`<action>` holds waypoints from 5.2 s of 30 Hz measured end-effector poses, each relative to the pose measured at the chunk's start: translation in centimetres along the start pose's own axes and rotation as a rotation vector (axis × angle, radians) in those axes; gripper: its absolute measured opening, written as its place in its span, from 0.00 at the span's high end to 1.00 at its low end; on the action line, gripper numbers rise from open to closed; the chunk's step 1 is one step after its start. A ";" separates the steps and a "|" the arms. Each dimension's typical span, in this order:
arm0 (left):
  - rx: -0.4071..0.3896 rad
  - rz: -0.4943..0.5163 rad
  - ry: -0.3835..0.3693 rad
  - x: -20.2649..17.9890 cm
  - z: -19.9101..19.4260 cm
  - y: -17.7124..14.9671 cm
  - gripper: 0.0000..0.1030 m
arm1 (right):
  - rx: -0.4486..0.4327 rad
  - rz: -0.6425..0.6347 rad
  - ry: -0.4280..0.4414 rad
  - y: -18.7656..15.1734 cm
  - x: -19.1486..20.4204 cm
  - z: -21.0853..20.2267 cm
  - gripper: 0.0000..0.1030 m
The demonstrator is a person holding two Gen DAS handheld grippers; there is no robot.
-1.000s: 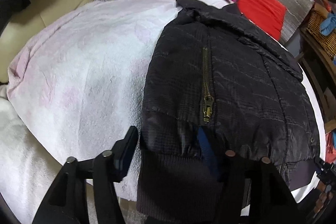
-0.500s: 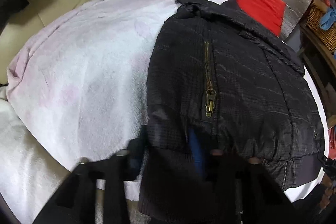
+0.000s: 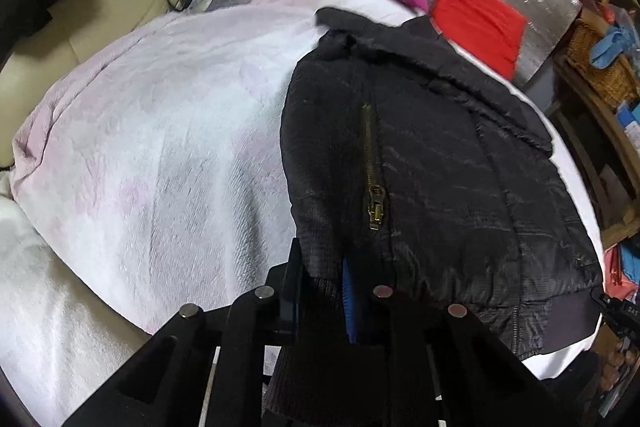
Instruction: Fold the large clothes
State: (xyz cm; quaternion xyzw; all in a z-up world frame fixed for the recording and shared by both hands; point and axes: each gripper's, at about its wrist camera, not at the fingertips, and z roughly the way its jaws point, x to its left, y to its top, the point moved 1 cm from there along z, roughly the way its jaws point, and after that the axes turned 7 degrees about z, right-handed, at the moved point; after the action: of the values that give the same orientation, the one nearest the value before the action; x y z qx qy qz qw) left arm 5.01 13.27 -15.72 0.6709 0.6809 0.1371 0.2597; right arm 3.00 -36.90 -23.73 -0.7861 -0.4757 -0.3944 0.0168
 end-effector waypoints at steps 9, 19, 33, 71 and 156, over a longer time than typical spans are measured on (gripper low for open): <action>0.001 -0.014 0.012 0.8 1.1 -0.4 0.59 | 0.015 0.064 0.001 -0.4 -1.3 1.7 0.68; 0.038 0.004 0.034 0.1 3.1 0.4 0.78 | 0.052 0.033 -0.015 -0.2 -0.7 3.2 0.84; -0.065 0.006 -0.045 -0.8 -2.0 2.0 0.85 | -0.020 0.001 0.103 1.3 1.2 -2.4 0.92; -0.008 0.039 0.011 -0.3 -1.3 -0.4 0.85 | 0.089 0.052 0.088 -0.2 -1.9 0.1 0.92; -0.041 -0.016 -0.115 0.3 -2.6 0.7 0.86 | 0.123 0.030 0.223 -0.9 -1.5 -1.4 0.89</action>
State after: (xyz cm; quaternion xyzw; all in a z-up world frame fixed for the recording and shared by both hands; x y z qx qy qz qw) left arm 4.24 14.08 -13.22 0.6668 0.6672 0.1104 0.3131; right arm 1.14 -38.06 -24.00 -0.7420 -0.4822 -0.4491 0.1236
